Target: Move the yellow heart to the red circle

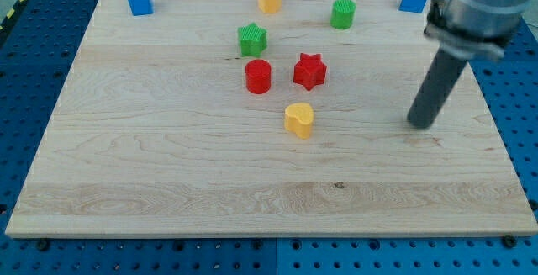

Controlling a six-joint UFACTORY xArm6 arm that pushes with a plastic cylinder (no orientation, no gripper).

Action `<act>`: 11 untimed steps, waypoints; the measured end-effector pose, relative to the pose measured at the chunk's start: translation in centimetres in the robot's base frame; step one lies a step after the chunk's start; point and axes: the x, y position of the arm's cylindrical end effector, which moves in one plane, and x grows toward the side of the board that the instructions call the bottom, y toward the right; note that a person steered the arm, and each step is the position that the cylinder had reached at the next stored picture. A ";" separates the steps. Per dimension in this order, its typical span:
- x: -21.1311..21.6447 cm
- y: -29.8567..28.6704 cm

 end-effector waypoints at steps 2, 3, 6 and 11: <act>2.5 -8.0; 1.5 -8.0; 0.1 -12.8; -3.2 -12.6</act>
